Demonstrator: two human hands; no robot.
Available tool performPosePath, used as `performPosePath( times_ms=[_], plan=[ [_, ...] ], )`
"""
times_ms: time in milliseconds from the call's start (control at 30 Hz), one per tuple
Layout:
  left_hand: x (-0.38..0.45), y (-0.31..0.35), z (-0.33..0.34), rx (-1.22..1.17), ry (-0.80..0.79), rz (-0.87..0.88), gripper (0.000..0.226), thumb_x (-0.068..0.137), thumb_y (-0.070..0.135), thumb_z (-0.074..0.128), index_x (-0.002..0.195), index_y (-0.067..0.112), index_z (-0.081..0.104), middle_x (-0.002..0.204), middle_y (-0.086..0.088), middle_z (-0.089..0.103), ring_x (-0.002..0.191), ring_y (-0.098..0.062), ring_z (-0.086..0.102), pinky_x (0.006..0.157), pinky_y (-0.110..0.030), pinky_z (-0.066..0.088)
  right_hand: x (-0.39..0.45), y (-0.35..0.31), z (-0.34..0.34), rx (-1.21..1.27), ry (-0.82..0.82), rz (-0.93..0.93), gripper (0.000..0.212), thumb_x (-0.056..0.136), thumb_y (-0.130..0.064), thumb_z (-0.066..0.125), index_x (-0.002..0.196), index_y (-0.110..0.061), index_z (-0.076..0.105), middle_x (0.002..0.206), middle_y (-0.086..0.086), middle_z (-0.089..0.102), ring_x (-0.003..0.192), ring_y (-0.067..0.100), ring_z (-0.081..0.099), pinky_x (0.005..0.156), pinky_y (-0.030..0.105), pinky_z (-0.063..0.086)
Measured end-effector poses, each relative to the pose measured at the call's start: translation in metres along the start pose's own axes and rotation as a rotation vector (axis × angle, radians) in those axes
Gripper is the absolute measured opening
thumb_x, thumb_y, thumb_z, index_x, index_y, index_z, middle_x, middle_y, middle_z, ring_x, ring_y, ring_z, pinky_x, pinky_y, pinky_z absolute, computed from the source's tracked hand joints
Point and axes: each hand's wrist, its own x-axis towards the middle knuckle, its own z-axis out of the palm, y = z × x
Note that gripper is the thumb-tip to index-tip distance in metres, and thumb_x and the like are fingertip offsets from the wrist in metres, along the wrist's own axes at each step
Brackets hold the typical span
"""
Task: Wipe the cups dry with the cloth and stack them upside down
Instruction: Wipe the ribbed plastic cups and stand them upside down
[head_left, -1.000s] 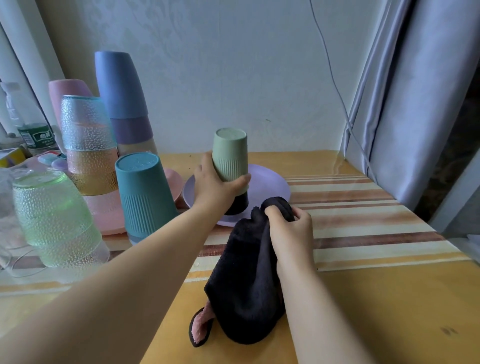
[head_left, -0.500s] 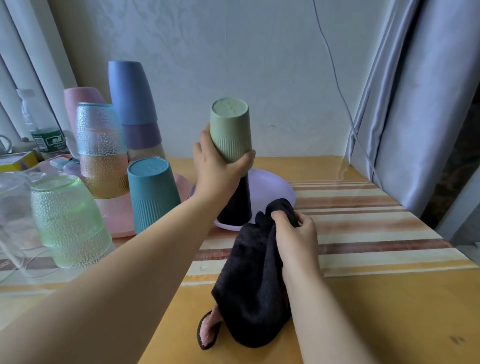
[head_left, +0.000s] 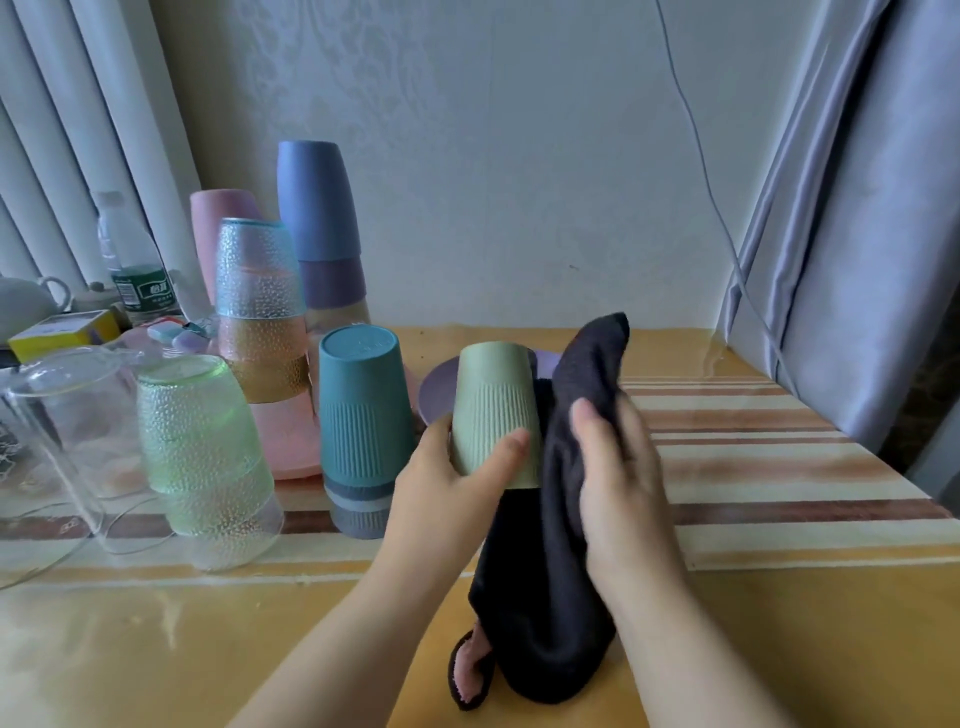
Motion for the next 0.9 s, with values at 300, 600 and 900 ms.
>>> performPosePath(
  times_ms=[300, 600, 900],
  plan=[
    [-0.001, -0.011, -0.009, -0.044, -0.257, 0.064, 0.026, 0.082, 0.049, 0.064, 0.1, 0.03, 0.065, 0.09, 0.011, 0.072, 0.084, -0.003, 0.068, 0.072, -0.022, 0.053, -0.005, 0.007, 0.015, -0.198, -0.248, -0.16, 0.035, 0.096, -0.033, 0.041, 0.129, -0.046, 0.042, 0.148, -0.031, 0.019, 0.136, -0.017, 0.008, 0.106, 0.002, 0.015],
    [-0.006, -0.007, -0.016, -0.353, -0.423, -0.009, 0.029, 0.082, 0.039, 0.065, 0.107, 0.025, 0.069, 0.1, 0.005, 0.075, 0.095, -0.009, 0.069, 0.074, -0.015, 0.049, 0.0, -0.002, 0.003, 0.134, -0.107, 0.153, 0.033, 0.081, -0.048, 0.045, 0.111, -0.048, 0.058, 0.121, -0.026, 0.06, 0.116, -0.006, 0.052, 0.108, 0.031, 0.037],
    [0.001, -0.009, -0.017, -0.575, -0.157, -0.045, 0.06, 0.055, 0.052, 0.074, 0.106, 0.024, 0.06, 0.105, -0.009, 0.07, 0.092, -0.018, 0.071, 0.077, -0.032, 0.054, -0.02, -0.003, 0.019, 0.192, -0.146, 0.151, 0.034, 0.081, -0.046, 0.044, 0.112, -0.045, 0.056, 0.116, -0.033, 0.059, 0.114, -0.012, 0.051, 0.094, 0.014, 0.041]
  ],
)
